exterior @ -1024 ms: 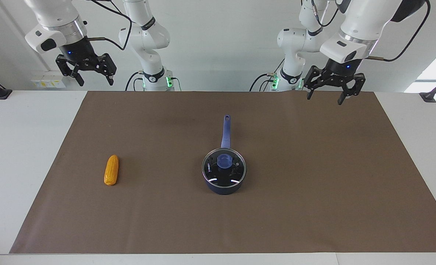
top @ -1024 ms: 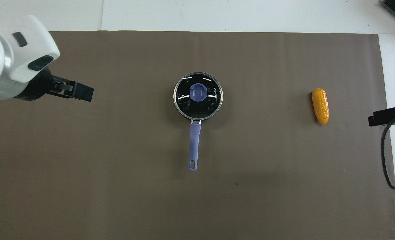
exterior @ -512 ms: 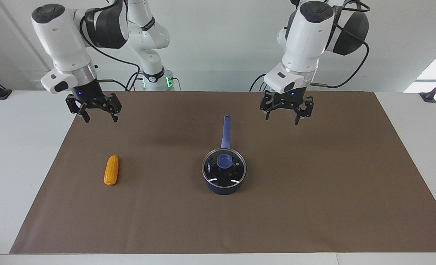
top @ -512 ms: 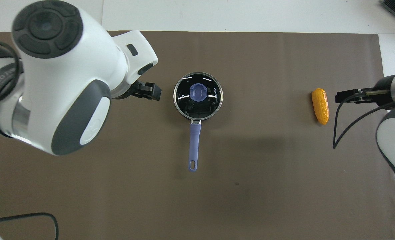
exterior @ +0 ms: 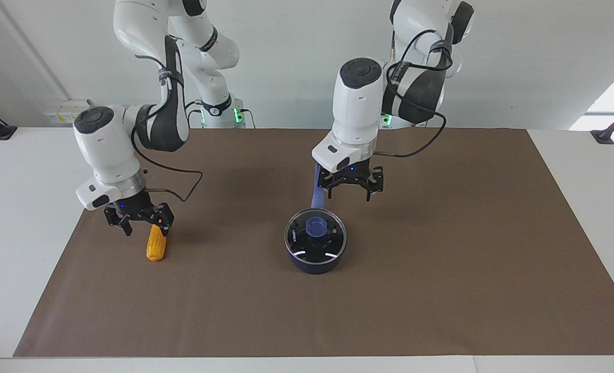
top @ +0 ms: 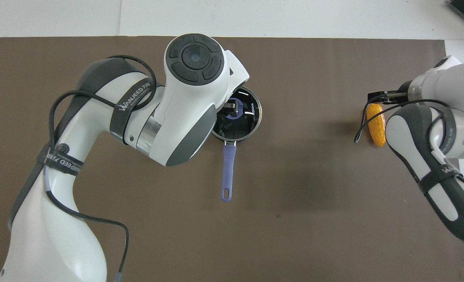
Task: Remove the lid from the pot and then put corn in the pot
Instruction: 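Reach the left gripper to the pot lid while the right gripper reaches the corn, then grasp the lid knob with the left gripper while the right gripper grasps the corn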
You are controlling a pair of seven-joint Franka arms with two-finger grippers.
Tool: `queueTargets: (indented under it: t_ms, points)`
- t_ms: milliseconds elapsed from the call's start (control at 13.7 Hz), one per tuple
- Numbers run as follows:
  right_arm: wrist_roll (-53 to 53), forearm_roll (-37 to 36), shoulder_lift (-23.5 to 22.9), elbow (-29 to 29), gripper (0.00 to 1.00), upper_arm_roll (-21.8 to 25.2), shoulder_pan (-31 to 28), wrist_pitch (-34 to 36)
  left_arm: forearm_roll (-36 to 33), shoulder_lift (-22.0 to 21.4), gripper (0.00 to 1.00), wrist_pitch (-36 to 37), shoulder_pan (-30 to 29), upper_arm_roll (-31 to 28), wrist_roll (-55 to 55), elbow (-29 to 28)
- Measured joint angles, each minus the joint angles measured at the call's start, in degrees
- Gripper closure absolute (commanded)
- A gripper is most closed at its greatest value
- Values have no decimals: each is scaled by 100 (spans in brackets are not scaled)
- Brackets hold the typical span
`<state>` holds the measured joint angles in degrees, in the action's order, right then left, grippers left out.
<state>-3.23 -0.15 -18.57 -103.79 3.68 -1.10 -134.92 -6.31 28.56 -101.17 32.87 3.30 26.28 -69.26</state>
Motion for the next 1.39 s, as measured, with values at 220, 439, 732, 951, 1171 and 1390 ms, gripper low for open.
queueTargets:
  t_ms: [220,439,732,951,1171,1390]
  points:
    - [0,0,-324,12,0,7,-60,-152,-4,334,0,-211,73,0,221,234]
    - [0,0,-496,10,0,8,-104,-152,-4,544,0,-407,116,0,363,344]
    - [0,0,-719,-22,0,10,-188,-160,-7,851,0,-778,282,-4,771,371]
    - [0,0,-756,-30,3,6,-212,-160,-141,1018,0,-918,312,-2,844,413]
    - [-4,0,-756,-41,100,-7,-200,-160,-258,1042,0,-936,313,6,847,443]
    - [-35,-1,-756,-48,100,-10,-166,-159,-269,1047,0,-961,313,5,848,448]
